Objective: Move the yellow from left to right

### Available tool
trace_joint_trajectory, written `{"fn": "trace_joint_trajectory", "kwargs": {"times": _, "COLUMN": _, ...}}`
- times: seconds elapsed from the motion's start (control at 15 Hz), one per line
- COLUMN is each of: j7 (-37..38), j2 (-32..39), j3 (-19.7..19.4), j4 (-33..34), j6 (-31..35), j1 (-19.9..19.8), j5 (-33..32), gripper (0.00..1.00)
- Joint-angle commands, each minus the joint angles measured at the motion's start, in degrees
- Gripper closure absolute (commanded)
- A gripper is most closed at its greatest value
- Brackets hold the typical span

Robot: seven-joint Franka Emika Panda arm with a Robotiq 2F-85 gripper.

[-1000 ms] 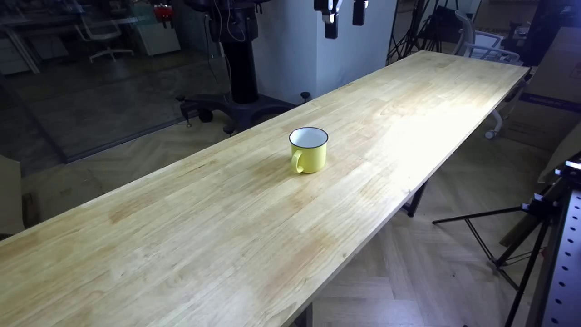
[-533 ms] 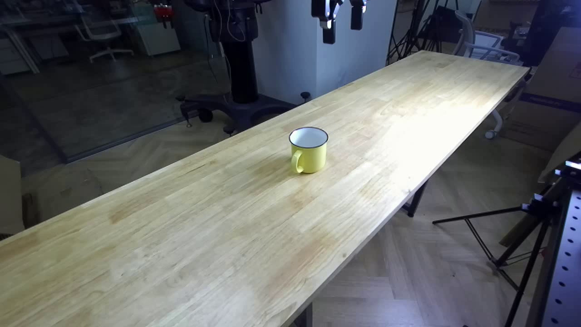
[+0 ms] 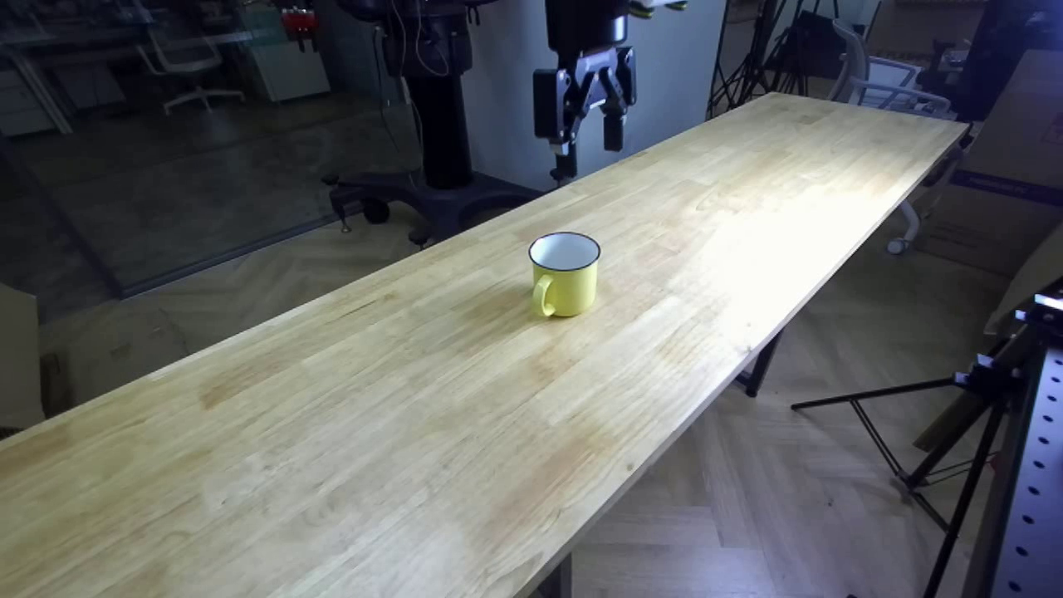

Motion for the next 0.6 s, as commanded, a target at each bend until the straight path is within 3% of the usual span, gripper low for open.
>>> {"fn": "trace_joint_trajectory", "kwargs": {"times": 0.0, "j7": 2.9, "j2": 7.7, "j3": -0.1, "j4": 6.8, "j6": 0.5, "j1": 1.0, "j5": -2.6, "gripper": 0.0}}
{"fn": "trace_joint_trajectory", "kwargs": {"times": 0.33, "j7": 5.3, "j2": 15.6, "j3": -0.5, "j4": 13.1, "j6": -0.3, "j1": 3.2, "j5": -6.0, "gripper": 0.0}}
{"fn": "trace_joint_trajectory", "kwargs": {"times": 0.4, "j7": 2.9, "j2": 12.4, "j3": 0.5, "j4": 8.7, "j6": 1.4, "j1": 1.6, "j5": -4.5, "gripper": 0.0}}
{"fn": "trace_joint_trajectory", "kwargs": {"times": 0.53, "j7": 2.9, "j2": 13.6, "j3": 0.6, "j4": 9.2, "j6": 1.6, "j1": 1.8, "j5": -4.7, "gripper": 0.0}}
